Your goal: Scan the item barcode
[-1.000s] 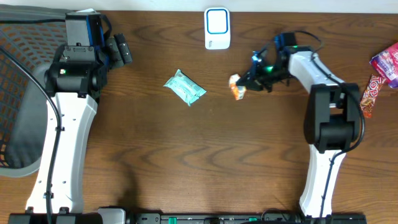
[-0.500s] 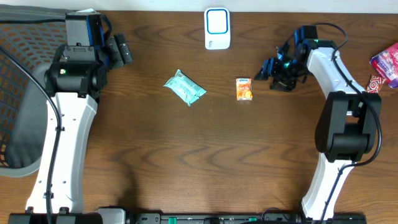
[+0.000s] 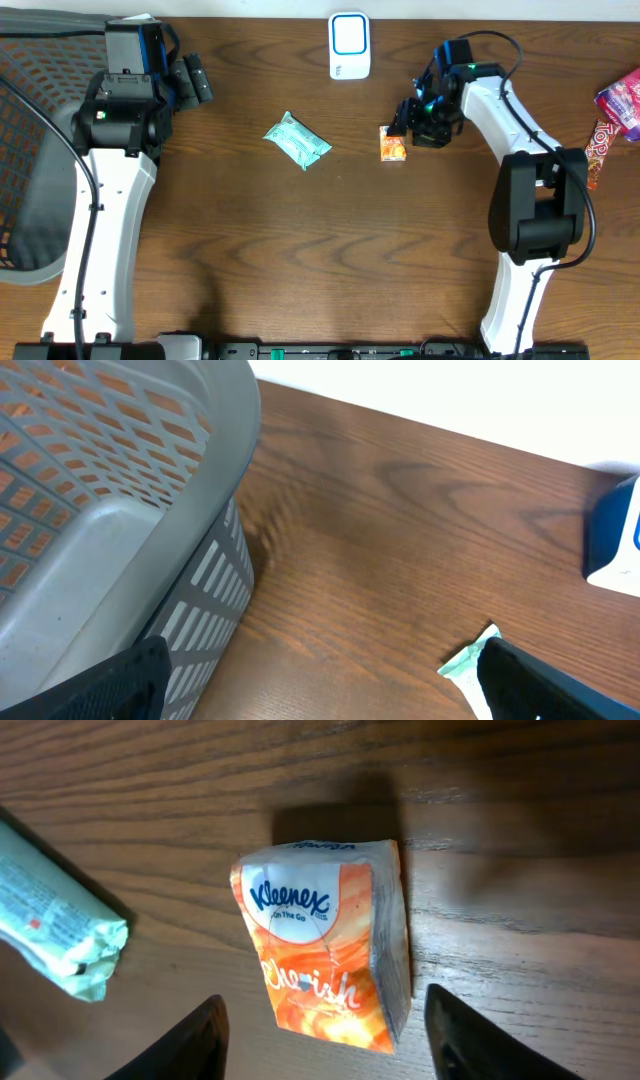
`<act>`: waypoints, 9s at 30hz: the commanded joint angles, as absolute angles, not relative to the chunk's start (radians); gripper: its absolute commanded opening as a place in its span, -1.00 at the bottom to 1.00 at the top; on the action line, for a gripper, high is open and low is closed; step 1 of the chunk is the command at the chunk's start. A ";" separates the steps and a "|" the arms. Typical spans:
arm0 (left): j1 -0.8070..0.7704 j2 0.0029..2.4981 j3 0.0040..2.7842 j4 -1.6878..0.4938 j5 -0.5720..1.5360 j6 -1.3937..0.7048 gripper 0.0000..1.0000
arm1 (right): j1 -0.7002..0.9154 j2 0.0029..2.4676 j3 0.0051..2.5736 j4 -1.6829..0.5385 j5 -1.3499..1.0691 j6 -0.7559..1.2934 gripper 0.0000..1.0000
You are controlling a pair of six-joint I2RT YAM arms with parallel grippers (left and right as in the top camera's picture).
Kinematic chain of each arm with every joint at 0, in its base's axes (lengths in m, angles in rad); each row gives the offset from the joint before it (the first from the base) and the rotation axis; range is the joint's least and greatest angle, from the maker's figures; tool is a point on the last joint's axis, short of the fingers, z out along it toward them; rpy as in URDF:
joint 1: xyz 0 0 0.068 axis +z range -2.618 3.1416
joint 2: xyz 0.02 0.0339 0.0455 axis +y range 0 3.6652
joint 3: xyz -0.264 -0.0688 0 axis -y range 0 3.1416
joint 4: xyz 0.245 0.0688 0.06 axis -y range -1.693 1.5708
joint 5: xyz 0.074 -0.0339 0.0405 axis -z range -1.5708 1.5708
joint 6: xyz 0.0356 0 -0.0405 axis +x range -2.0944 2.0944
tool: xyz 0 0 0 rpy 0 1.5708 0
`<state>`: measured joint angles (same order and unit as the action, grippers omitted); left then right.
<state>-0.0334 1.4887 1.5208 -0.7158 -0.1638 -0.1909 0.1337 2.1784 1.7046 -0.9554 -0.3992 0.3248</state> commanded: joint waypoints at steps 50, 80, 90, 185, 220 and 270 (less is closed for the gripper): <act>-0.028 1.496 1.522 -0.718 -0.176 -0.204 0.96 | 0.422 2.153 1.934 -0.632 0.558 0.305 -0.97; -0.028 1.496 1.522 -0.718 -0.176 -0.204 0.96 | 0.499 2.368 1.934 0.043 0.857 -0.292 -0.98; -0.028 1.496 1.522 -0.718 -0.176 -0.204 0.96 | 0.419 2.315 1.934 -0.112 0.844 -0.068 -0.98; -0.028 1.496 1.522 -0.718 -0.176 -0.204 0.95 | -0.162 2.308 1.845 -0.670 0.965 0.042 -0.85; -0.028 1.496 1.522 -0.718 -0.176 -0.204 0.96 | 0.261 2.185 1.845 -0.630 -0.529 0.051 0.99; -0.028 1.496 1.522 -0.719 -0.176 -0.204 0.96 | 0.651 2.334 1.846 -0.682 -0.043 0.121 -0.55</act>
<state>-0.0334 1.4891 1.5208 -0.7158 -0.1638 -0.1909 0.6968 2.3440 1.8446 -0.6678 0.1352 0.0360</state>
